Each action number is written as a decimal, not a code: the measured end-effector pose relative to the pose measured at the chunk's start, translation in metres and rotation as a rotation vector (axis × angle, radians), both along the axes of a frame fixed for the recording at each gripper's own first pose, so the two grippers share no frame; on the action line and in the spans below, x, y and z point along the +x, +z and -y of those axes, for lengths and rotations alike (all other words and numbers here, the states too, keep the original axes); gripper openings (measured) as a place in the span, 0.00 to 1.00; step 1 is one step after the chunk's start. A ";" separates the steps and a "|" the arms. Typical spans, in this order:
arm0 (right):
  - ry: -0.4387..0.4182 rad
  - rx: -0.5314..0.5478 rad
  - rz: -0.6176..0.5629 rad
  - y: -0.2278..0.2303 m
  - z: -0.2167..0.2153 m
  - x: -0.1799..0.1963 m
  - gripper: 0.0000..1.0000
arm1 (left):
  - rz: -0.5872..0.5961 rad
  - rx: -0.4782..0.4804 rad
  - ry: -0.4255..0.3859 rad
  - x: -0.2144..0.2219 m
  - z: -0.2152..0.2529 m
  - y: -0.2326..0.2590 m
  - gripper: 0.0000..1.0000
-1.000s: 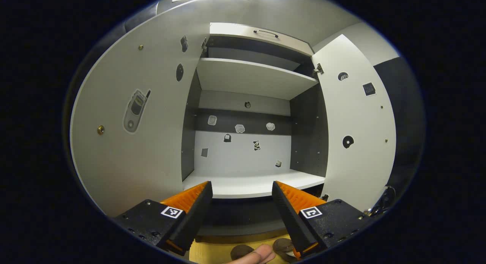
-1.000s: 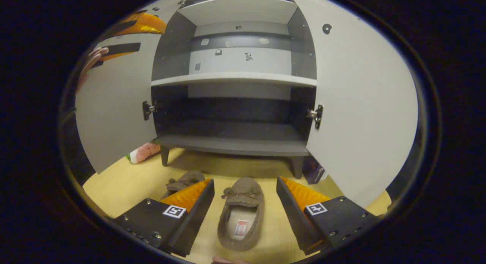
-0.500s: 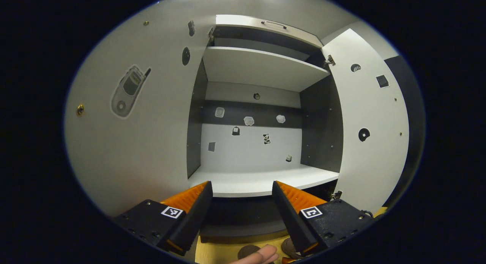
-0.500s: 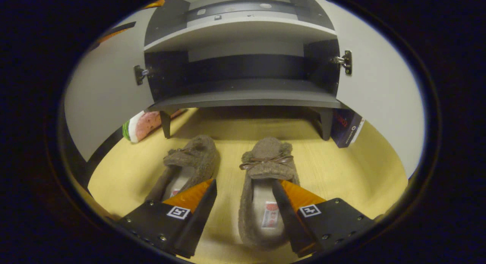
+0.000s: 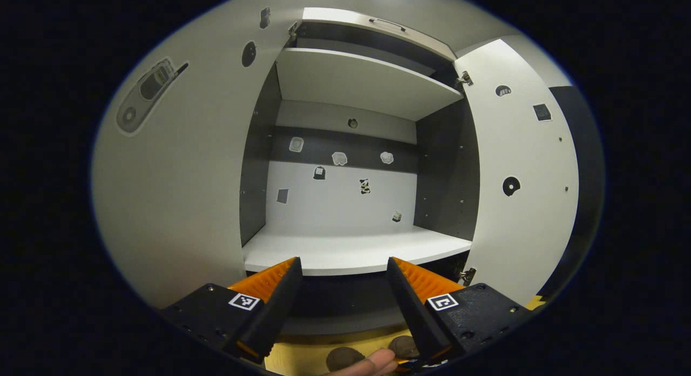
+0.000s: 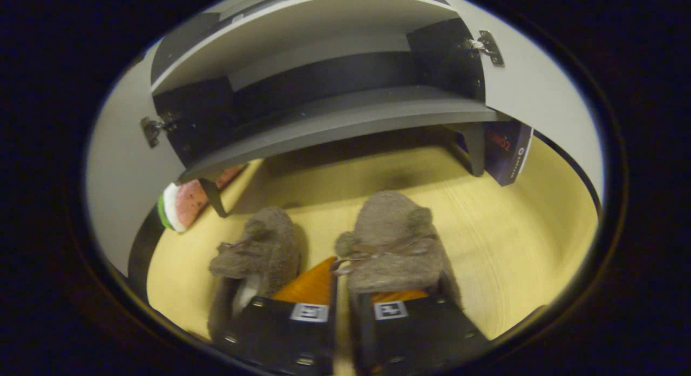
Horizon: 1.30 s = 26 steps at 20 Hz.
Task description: Grab one shoe with the right hand and put it into the shoe cabinet, grab the other shoe with the left hand and put it into the shoe cabinet; then close the right door with the right hand and the left door with the left hand.
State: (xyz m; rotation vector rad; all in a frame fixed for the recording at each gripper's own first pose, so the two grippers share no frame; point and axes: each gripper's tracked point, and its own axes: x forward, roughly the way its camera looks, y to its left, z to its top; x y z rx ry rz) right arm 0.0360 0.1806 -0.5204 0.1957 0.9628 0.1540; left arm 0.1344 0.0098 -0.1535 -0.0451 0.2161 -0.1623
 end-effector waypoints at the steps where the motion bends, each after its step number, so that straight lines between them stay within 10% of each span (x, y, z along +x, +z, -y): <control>1: -0.002 0.021 0.006 0.014 0.001 -0.002 0.06 | -0.002 0.002 -0.001 0.001 0.000 -0.001 0.97; 26: 0.151 -0.022 0.674 0.403 0.040 0.082 0.01 | 0.007 0.005 0.002 0.004 -0.004 0.002 0.97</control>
